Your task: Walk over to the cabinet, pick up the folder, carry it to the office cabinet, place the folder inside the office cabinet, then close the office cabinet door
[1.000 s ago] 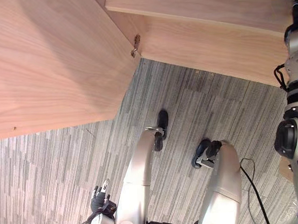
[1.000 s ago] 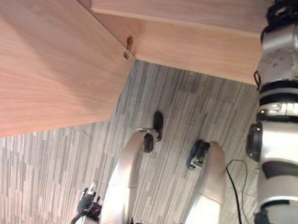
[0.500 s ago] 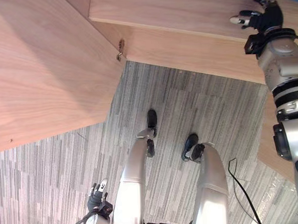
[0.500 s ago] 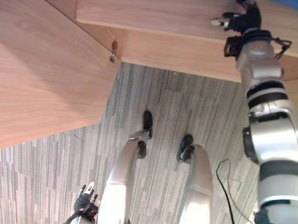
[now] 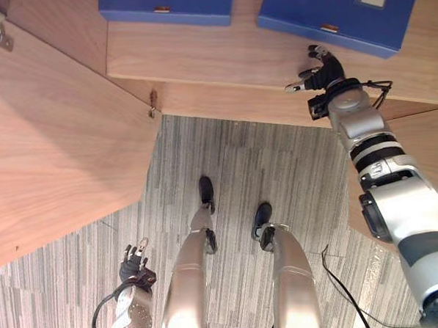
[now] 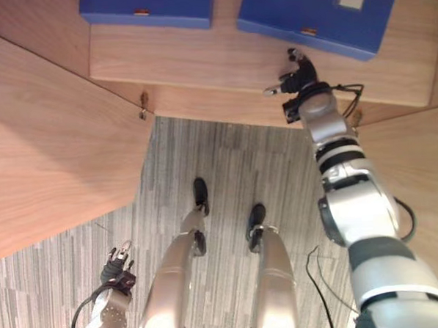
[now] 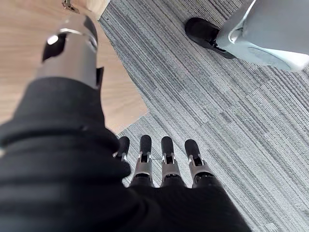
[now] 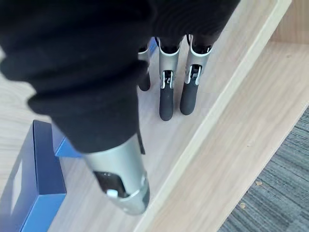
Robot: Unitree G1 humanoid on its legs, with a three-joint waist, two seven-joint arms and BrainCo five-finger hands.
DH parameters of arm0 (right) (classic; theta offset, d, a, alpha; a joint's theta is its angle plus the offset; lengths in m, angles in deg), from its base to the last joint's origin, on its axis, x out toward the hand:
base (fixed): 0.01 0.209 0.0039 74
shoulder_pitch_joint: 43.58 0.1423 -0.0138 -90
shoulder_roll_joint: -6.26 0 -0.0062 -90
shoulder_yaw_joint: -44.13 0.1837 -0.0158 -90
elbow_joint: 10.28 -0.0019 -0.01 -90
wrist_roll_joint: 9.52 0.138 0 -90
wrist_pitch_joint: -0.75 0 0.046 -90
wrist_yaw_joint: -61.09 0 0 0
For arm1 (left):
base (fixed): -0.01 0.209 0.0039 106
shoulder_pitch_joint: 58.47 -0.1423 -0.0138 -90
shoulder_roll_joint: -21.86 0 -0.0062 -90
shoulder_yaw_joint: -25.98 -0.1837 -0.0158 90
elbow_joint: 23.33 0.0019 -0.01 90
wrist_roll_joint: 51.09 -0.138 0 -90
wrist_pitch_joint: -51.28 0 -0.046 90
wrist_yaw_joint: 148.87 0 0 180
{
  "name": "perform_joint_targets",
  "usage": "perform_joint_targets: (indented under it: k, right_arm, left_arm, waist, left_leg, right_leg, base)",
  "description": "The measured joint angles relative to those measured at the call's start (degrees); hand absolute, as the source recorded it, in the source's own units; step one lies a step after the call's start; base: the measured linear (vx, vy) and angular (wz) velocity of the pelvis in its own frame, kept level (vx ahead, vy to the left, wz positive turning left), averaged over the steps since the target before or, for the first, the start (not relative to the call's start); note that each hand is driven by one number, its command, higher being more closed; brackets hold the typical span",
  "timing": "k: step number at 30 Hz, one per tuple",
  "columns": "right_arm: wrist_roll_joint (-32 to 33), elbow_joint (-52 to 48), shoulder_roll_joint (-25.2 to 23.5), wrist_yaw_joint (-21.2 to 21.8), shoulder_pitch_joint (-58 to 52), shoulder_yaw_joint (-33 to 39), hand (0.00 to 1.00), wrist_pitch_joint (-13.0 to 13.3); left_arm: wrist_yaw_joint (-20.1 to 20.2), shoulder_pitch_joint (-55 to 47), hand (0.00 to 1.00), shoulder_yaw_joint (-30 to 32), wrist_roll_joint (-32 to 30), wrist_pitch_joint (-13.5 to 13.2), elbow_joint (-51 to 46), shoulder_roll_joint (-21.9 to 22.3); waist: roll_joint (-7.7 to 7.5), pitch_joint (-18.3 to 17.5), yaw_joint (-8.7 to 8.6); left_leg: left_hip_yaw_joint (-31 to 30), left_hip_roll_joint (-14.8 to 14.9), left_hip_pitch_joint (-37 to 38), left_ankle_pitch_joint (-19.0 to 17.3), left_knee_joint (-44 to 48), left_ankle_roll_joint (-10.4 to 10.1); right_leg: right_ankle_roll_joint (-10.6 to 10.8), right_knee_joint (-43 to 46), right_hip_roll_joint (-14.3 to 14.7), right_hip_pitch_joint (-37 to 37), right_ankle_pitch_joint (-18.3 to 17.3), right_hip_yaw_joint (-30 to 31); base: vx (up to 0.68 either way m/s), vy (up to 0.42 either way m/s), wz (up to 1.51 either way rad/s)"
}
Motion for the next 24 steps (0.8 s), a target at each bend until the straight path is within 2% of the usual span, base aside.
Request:
perform_joint_targets:
  k: [13, 16, 19, 24]
  right_arm:
    - [-1.7, 3.39, -0.68, 0.12, 0.22, 2.87, 0.0, -0.08]
    - [-1.98, 3.66, -3.23, -0.21, -0.77, 2.87, 0.0, 0.02]
    - [-2.51, 3.65, -7.85, -0.29, -4.19, 2.91, 0.0, 0.1]
    - [-3.7, 4.9, -17.01, -0.44, -13.89, 11.31, 0.0, 0.11]
  left_arm:
    - [1.3, 2.57, 0.0, 3.93, 0.0, -0.15, 3.13, -0.88]
    - [1.39, 2.36, 0.0, 4.57, -0.04, -0.19, 3.14, -0.88]
    - [1.48, 2.37, 0.0, 4.59, -0.1, -0.31, 3.1, -0.87]
    - [1.66, 2.12, 0.0, 5.75, -1.19, -0.37, 3.13, 0.52]
  waist:
    - [0.05, -0.73, -0.1]
    - [0.08, -1.11, -0.08]
    - [0.09, -1.46, 0.16]
    - [0.08, -2.4, 1.12]
  left_leg:
    - [0.42, 0.12, 6.82, 3.13, -8.38, -2.15]
    - [0.33, 0.22, 8.85, 3.1, -8.87, -2.2]
    - [0.42, 0.56, 11.45, 2.86, -9.17, -2.45]
    - [1.01, 1.44, 17.5, 1.71, -9.28, -2.85]
  right_leg:
    - [-0.18, -2.76, 0.21, 4.25, 0.15, -2.81]
    - [-0.31, -3.93, 0.48, 6.72, 0.23, -3.13]
    - [-0.53, -5.42, 1.06, 9.8, 0.44, -3.31]
    - [-0.44, -8.78, 2.46, 17.12, 1.07, -3.33]
  base:
    - [0.07, -0.132, -0.03]
    - [0.05, -0.106, 0.0]
    - [0.05, -0.102, -0.02]
    - [0.04, -0.097, -0.08]
